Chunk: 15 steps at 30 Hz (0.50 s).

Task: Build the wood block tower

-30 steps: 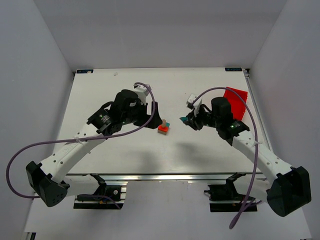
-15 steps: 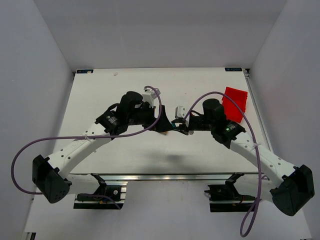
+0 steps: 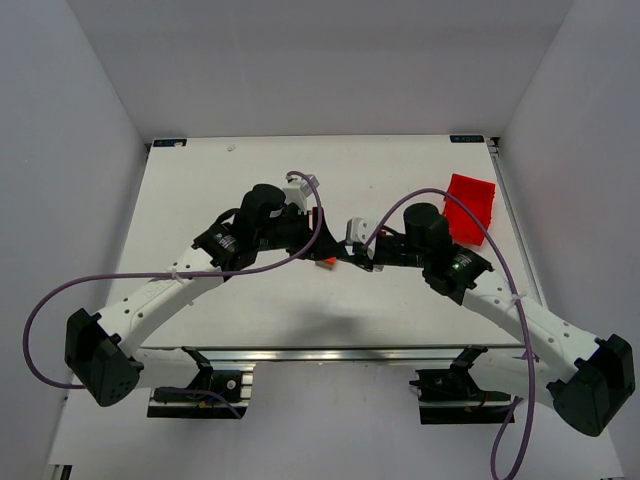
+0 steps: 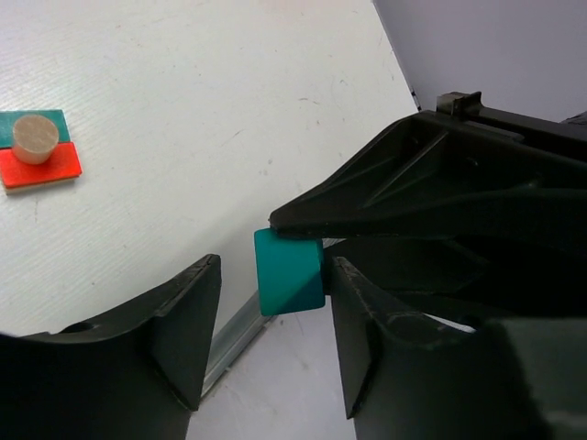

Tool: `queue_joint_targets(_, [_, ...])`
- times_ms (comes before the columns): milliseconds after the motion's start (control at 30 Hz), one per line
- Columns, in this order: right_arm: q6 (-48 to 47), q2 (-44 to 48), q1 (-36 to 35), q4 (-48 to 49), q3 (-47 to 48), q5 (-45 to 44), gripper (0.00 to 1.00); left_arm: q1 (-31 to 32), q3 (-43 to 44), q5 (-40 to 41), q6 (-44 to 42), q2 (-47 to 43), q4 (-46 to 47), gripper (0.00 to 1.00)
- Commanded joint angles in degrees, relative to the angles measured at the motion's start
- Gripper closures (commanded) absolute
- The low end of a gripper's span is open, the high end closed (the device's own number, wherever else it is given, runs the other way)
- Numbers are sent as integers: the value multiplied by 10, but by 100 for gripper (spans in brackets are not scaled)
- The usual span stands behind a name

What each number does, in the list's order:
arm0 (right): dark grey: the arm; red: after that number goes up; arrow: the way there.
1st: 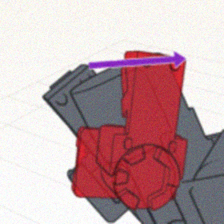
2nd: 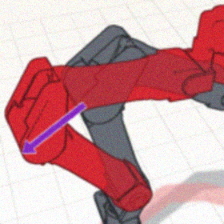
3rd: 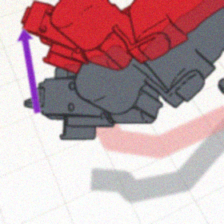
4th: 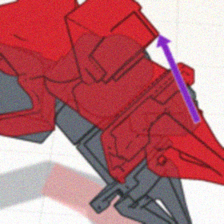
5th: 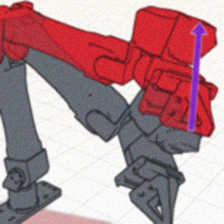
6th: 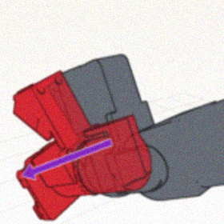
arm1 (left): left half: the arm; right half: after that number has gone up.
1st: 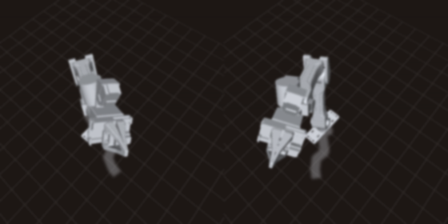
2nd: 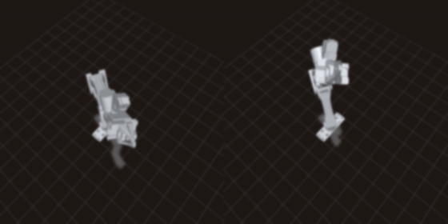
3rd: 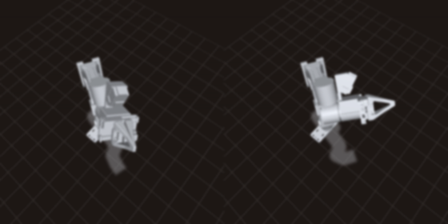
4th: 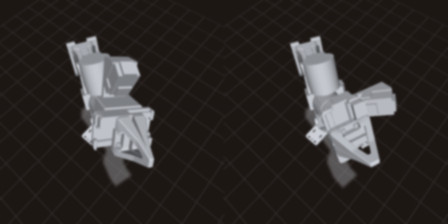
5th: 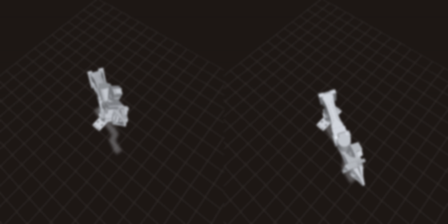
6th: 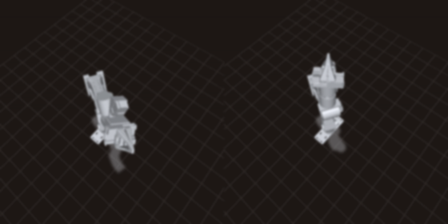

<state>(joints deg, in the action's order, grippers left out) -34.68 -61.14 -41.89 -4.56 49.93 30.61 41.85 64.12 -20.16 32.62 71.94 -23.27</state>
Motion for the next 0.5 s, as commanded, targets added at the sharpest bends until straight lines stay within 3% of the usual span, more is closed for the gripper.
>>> queue_joint_targets(0, [6,15,-8,39,9,-16,70,3,0,-8,-4,1,14,40])
queue_joint_targets(200, [21,5,-18,75,5,-68,68,4,-16,-51,-3,-4,44,72])
queue_joint_targets(300, [39,5,-20,96,3,-94,62,3,-18,-55,-8,-7,47,95])
queue_joint_targets(333, [45,8,-20,99,3,-95,57,3,-16,-58,-22,-8,46,100])
queue_joint_targets(400, [56,13,-18,95,4,-87,39,2,-13,-59,-45,-12,52,100])
queue_joint_targets(433, [61,17,-18,85,6,-78,11,-3,-15,-75,-87,-21,58,100])
queue_joint_targets(467, [55,19,-17,46,18,-71,11,-6,-14,-77,-105,-26,59,100])
